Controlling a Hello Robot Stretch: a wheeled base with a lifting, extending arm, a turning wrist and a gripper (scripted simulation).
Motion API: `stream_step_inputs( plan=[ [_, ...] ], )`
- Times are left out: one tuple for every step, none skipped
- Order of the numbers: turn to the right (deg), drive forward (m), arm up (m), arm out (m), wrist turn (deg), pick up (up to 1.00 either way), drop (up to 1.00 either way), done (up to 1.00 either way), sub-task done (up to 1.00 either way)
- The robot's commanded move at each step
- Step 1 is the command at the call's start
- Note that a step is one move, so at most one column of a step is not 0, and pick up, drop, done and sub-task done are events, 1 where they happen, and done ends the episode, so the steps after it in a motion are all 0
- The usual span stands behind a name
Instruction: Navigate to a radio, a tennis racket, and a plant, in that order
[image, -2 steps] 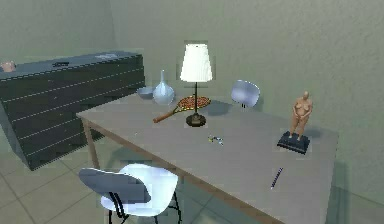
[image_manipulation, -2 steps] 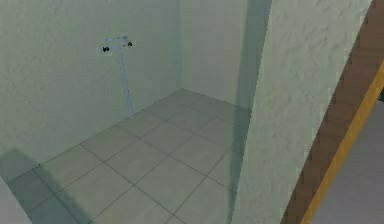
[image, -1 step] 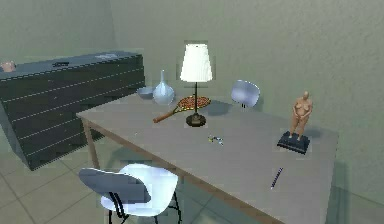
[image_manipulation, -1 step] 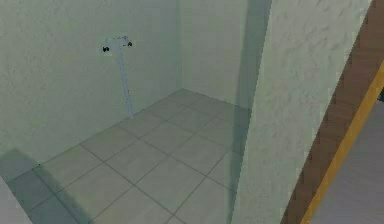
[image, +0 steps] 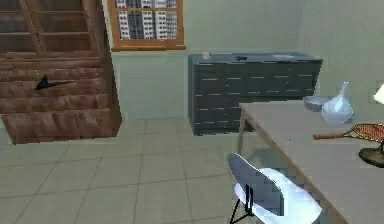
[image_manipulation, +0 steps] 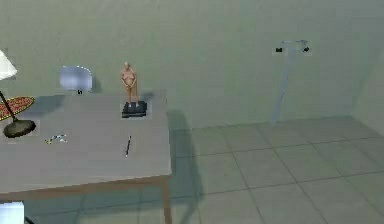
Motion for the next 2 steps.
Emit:
stream_step_inputs(
  plan=[
    [-45.0,0.0,0.0,0.0,0.0,0.0,0.0,0.0,0.0],
    [-45.0,0.0,0.0,0.0,0.0,0.0,0.0,0.0,0.0]
  ],
)
